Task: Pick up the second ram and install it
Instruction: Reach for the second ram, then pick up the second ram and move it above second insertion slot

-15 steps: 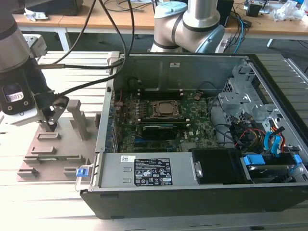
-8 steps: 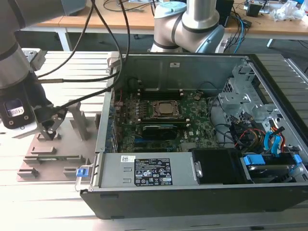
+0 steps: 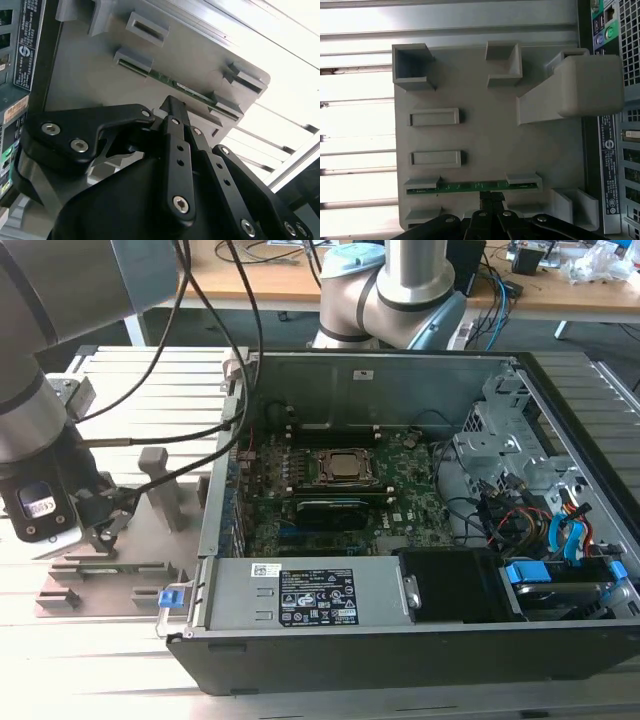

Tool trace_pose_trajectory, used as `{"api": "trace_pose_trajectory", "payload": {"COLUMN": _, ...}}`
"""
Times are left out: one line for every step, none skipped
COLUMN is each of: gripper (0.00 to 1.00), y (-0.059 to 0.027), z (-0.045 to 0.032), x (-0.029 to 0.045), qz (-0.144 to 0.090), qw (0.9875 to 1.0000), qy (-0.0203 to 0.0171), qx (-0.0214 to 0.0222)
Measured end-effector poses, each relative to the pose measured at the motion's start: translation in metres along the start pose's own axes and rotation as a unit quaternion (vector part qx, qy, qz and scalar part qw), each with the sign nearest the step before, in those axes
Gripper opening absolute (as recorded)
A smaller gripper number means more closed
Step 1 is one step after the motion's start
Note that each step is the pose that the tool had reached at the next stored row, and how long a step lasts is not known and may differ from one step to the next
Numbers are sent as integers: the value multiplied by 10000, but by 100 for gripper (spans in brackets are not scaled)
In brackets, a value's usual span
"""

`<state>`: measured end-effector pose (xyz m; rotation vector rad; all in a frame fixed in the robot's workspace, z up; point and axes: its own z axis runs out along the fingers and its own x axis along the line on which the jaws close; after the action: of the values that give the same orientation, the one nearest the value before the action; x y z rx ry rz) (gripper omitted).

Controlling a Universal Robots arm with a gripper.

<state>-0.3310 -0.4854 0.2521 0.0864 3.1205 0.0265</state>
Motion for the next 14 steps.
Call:
{"api": "trace_pose_trajectory", "payload": {"gripper": 11, "y": -8, "z": 27, "x": 7, "qz": -3, "qw": 10000, "qy": 1, "qx": 0}}
{"api": "trace_pose_trajectory", "payload": {"gripper": 11, "y": -14, "z": 47, "x": 11, "qz": -5, "qw": 10000, "qy": 1, "qx": 0}}
{"api": "trace_pose_trajectory", "payload": {"gripper": 11, "y": -22, "z": 84, "x": 19, "qz": -10, "qw": 10000, "qy": 1, "qx": -1}}
{"api": "trace_pose_trajectory", "payload": {"gripper": 11, "y": -23, "z": 89, "x": 20, "qz": -14, "qw": 10000, "qy": 2, "qx": 2}}
{"api": "trace_pose_trajectory", "payload": {"gripper": 11, "y": -23, "z": 89, "x": 21, "qz": -14, "qw": 10000, "qy": 2, "qx": 3}}
{"api": "trace_pose_trajectory", "payload": {"gripper": 11, "y": -23, "z": 90, "x": 21, "qz": -14, "qw": 10000, "qy": 2, "qx": 3}}
{"api": "trace_pose_trajectory", "payload": {"gripper": 11, "y": -23, "z": 92, "x": 21, "qz": -15, "qw": 10000, "qy": 2, "qx": 3}}
{"api": "trace_pose_trajectory", "payload": {"gripper": 11, "y": -23, "z": 93, "x": 21, "qz": -15, "qw": 10000, "qy": 1, "qx": 2}}
{"api": "trace_pose_trajectory", "payload": {"gripper": 11, "y": -23, "z": 93, "x": 21, "qz": -16, "qw": 10000, "qy": 2, "qx": 3}}
{"api": "trace_pose_trajectory", "payload": {"gripper": 11, "y": -23, "z": 95, "x": 21, "qz": -16, "qw": 10000, "qy": 2, "qx": 2}}
{"api": "trace_pose_trajectory", "payload": {"gripper": 11, "y": -23, "z": 95, "x": 21, "qz": -17, "qw": 10000, "qy": 2, "qx": 3}}
{"api": "trace_pose_trajectory", "payload": {"gripper": 11, "y": -23, "z": 96, "x": 21, "qz": -9, "qw": 10000, "qy": 2, "qx": 2}}
{"api": "trace_pose_trajectory", "payload": {"gripper": 11, "y": -23, "z": 97, "x": 21, "qz": 104, "qw": 9999, "qy": 0, "qx": 5}}
{"api": "trace_pose_trajectory", "payload": {"gripper": 11, "y": -23, "z": 101, "x": 21, "qz": 301, "qw": 9995, "qy": -4, "qx": 8}}
